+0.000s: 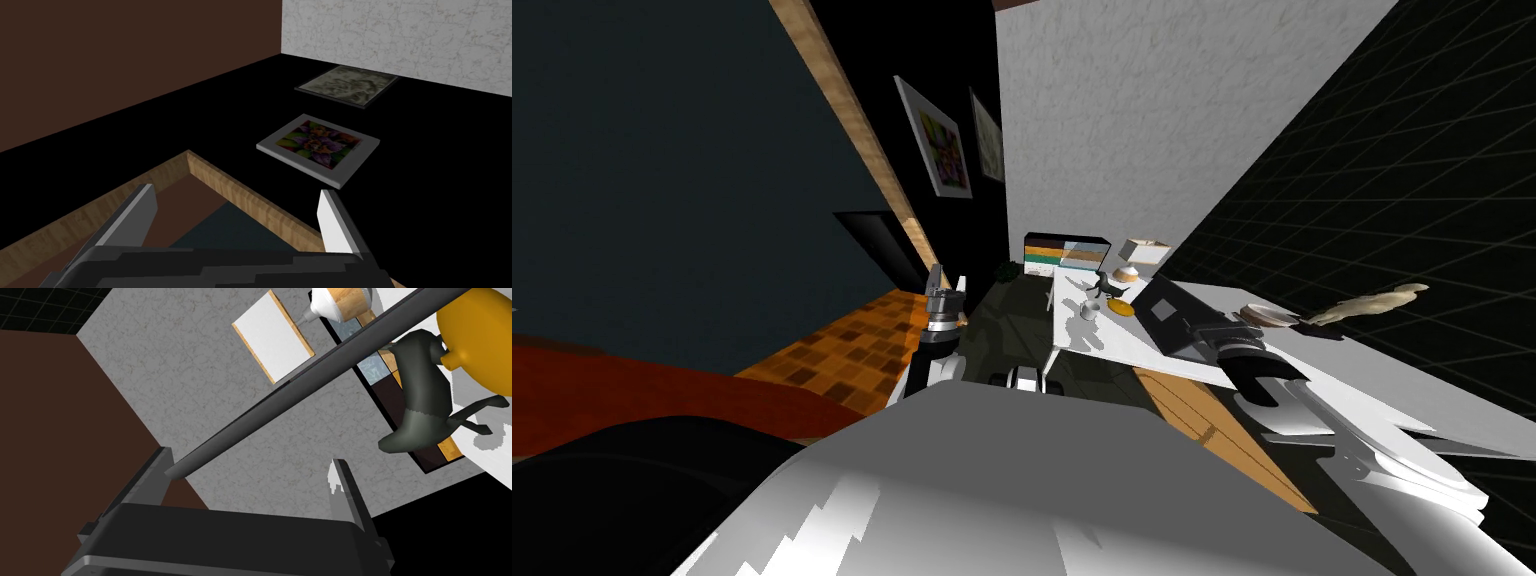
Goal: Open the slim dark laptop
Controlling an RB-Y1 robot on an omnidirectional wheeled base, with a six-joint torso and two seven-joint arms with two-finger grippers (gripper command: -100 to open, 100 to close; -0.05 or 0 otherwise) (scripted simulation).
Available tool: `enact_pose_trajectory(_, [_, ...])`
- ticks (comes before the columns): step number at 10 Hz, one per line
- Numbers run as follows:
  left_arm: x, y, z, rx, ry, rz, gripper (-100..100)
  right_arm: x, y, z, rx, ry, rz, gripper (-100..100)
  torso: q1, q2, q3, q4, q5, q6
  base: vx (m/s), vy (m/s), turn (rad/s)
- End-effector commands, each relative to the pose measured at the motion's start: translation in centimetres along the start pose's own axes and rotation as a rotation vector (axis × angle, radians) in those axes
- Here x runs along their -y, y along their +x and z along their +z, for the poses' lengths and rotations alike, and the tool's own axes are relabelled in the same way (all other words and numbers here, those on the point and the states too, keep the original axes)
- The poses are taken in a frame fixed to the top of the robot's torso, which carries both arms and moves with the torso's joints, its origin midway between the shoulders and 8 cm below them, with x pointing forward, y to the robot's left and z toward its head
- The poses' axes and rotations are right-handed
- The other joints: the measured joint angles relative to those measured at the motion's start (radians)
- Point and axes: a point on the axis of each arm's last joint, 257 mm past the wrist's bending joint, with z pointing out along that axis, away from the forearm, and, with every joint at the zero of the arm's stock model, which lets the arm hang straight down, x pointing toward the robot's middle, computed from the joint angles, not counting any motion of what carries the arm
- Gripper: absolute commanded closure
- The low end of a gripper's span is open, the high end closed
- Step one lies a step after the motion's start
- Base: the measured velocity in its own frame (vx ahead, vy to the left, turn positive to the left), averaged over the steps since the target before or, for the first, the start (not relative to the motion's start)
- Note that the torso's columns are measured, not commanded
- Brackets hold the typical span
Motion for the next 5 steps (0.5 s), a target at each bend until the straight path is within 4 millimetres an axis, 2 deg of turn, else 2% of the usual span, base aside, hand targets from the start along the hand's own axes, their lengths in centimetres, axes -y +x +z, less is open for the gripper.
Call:
enact_pose_trajectory(1, [0.0,0.0,0.0,0.0,0.0,0.0,0,-0.3,-0.1,-0.1,0.007,-0.006,0.0,100,0.002,-0.003,-0.002,-0.001,0.0,0.001,0.021,-0.003,-0.186])
enact_pose_trajectory(4, [0.0,0.0,0.0,0.0,0.0,0.0,0,-1.8,-1.4,-0.6,0.052,-0.045,-0.001,100,-0.001,-0.006,-0.003,-0.005,-0.006,0.002,0.071,0.038,-0.235])
enact_pose_trajectory(5, [0.0,0.0,0.0,0.0,0.0,0.0,0,-0.9,-1.8,-0.1,0.054,-0.025,-0.001,100,-0.003,-0.004,-0.001,-0.005,-0.007,0.003,0.026,0.041,-0.063])
